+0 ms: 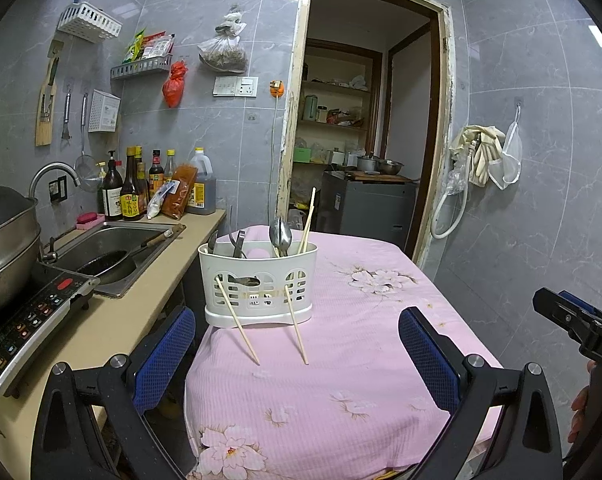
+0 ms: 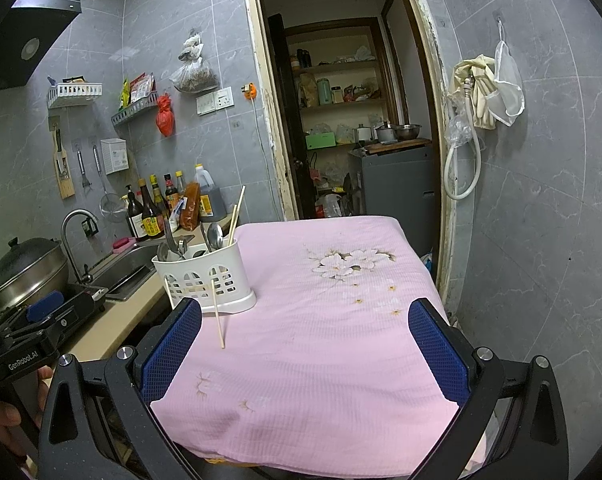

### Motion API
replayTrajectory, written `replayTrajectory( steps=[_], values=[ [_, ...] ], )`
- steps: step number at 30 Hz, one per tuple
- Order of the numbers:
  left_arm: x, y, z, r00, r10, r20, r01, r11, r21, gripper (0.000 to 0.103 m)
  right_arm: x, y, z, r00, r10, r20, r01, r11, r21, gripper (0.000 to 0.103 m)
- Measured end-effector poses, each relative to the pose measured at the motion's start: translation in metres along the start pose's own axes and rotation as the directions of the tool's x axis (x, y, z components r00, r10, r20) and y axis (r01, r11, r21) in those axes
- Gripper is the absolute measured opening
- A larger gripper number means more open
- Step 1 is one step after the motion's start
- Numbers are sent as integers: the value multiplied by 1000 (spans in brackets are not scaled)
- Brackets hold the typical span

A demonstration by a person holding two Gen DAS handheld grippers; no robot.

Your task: Organize utensils

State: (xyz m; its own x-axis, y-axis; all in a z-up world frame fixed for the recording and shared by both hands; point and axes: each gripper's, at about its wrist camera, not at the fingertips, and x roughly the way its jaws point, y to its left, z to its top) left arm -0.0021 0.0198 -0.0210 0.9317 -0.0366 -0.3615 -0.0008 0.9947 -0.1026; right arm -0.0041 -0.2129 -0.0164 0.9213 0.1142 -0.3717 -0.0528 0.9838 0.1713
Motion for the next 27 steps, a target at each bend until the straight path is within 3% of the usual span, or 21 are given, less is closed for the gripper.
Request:
replayTrajectory(
  steps=[27],
  values=[
    [0,2,0,1000,-1,2,1,1000,1,102,0,1,-1,1000,2,-4,-2,1000,-3,102]
  ],
)
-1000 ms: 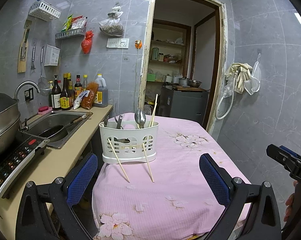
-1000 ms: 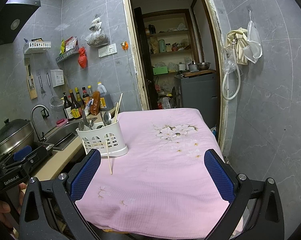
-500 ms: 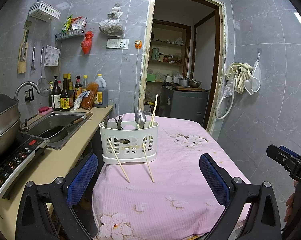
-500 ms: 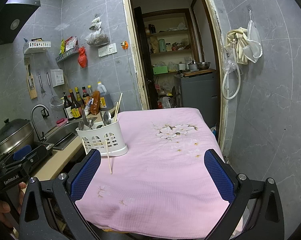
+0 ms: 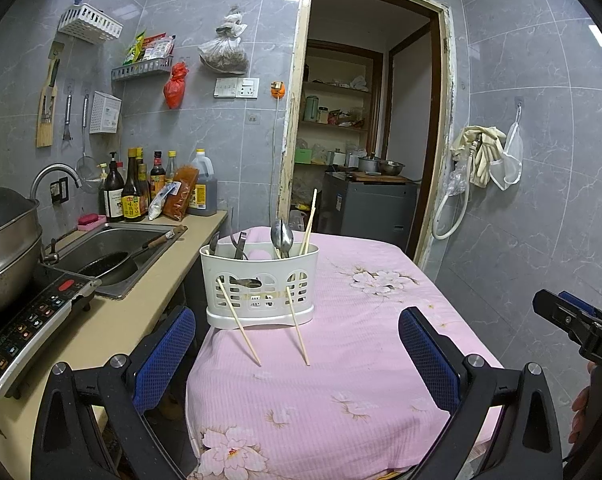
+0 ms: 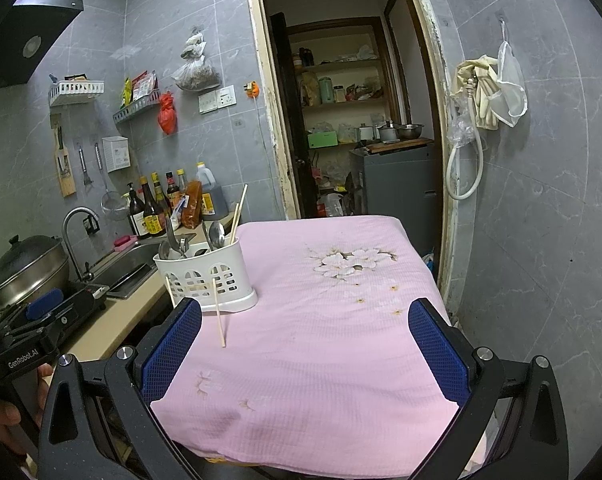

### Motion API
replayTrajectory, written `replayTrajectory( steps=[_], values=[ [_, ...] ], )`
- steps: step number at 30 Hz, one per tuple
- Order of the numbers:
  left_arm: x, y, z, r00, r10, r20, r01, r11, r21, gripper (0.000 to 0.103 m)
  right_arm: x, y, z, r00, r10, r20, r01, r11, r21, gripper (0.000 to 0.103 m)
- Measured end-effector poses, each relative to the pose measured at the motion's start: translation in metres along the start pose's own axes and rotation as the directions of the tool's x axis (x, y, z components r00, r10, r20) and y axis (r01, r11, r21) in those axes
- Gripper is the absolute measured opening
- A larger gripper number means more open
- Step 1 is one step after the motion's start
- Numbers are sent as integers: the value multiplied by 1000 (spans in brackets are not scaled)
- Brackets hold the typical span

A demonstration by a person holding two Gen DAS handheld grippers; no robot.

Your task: Organize utensils

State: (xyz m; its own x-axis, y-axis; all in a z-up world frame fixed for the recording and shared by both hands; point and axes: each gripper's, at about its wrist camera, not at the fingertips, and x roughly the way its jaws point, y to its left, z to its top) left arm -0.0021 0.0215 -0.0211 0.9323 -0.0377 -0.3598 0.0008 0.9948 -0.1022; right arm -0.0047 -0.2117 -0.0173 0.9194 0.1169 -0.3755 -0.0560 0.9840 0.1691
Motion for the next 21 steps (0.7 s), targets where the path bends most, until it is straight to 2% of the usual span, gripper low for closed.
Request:
replayTrajectory(
  steps=[21],
  values=[
    [1,-1,-1,1000,1,1,-1,1000,2,102,1,1,-2,1000,2,-4,-2,1000,-1,102]
  ],
)
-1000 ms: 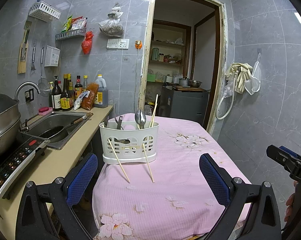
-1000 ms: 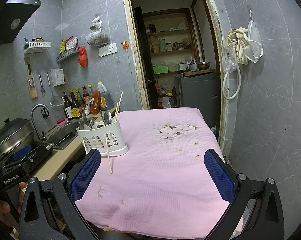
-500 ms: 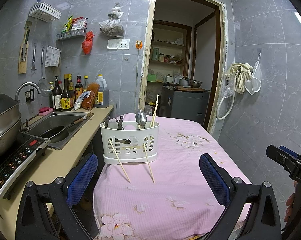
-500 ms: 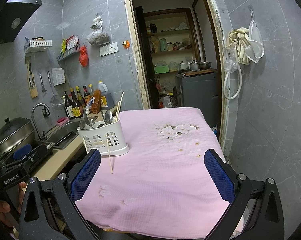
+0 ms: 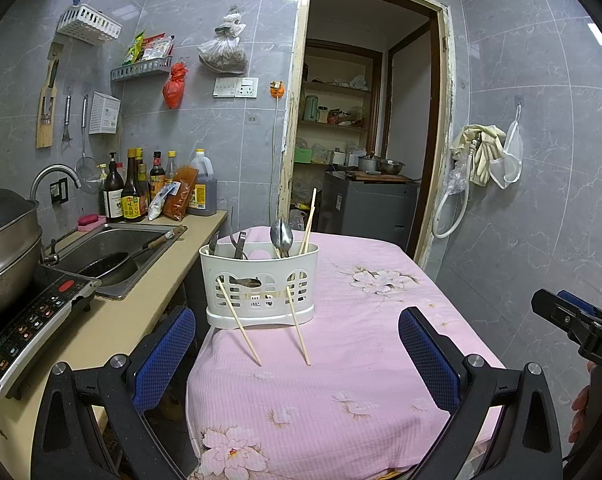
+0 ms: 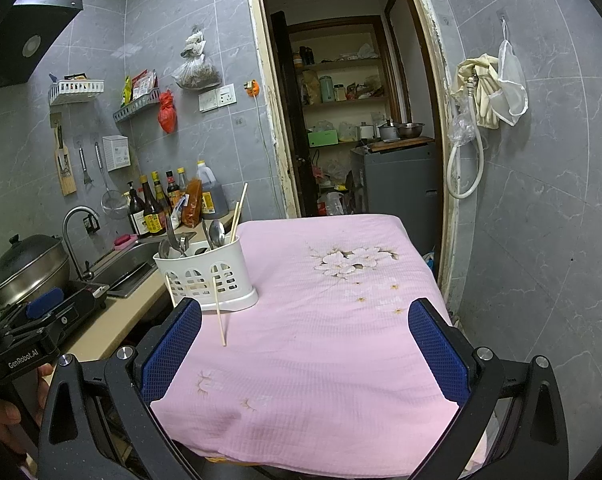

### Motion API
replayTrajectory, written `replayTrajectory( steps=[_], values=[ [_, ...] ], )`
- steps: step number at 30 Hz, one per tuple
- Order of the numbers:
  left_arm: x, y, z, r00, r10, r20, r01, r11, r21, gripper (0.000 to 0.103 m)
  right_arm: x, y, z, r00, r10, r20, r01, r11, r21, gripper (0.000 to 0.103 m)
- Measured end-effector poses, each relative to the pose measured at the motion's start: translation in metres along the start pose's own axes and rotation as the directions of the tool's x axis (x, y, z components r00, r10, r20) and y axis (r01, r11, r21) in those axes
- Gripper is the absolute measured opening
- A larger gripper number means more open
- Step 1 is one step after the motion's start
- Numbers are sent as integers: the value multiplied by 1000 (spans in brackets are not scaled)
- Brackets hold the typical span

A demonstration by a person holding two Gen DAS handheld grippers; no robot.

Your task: Organize utensils

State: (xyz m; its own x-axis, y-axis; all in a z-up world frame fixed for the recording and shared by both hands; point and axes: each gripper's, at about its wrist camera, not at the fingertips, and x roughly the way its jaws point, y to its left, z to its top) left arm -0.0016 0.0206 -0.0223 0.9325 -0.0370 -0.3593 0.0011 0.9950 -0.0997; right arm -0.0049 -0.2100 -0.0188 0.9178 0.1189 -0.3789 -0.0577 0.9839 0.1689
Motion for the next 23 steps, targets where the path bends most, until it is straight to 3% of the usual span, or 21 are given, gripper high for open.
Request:
replayTrajectory(
  steps=[23],
  values=[
    [2,4,7,999,38,0,-38,999,23,102,3,-7,-3,1000,4,-10,-4,1000,-1,102]
  ],
)
